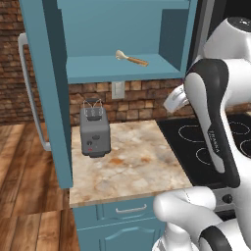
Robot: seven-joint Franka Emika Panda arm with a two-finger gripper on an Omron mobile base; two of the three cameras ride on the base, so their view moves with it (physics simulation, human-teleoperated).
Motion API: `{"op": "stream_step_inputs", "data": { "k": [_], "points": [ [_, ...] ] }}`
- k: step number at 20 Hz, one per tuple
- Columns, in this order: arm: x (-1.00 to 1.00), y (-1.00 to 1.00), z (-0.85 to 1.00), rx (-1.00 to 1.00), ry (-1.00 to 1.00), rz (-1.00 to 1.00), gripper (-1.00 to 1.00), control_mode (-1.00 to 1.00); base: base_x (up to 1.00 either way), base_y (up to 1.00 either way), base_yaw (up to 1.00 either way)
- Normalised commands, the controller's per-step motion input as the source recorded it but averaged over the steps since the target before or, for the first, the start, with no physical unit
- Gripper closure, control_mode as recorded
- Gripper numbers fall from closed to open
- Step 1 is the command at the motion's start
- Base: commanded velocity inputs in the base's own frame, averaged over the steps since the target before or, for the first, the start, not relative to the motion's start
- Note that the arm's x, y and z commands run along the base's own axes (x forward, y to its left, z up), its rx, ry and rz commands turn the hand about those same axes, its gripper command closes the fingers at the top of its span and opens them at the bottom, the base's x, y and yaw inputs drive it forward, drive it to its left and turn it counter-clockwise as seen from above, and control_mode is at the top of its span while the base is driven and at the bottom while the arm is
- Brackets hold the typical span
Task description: Organize the utensils by type. Pick up the wooden spoons from the counter and place them in the open cabinet. Then pick up the metallic utensils from the counter and place them in the open drawer.
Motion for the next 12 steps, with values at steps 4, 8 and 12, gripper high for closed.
{"op": "stream_step_inputs", "data": {
  "k": [4,8,12],
  "points": [
    [-0.49,-0.11,-0.17,0.02,0.0,-0.12,-1.0,-1.0,0.0,0.0,0.0],
    [-0.31,-0.05,-0.1,0.04,0.0,-0.25,-1.0,-1.0,0.0,0.0,0.0],
    [-0.12,-0.24,-0.08,0.07,0.0,-0.23,-1.0,-1.0,0.0,0.0,0.0]
  ]
}}
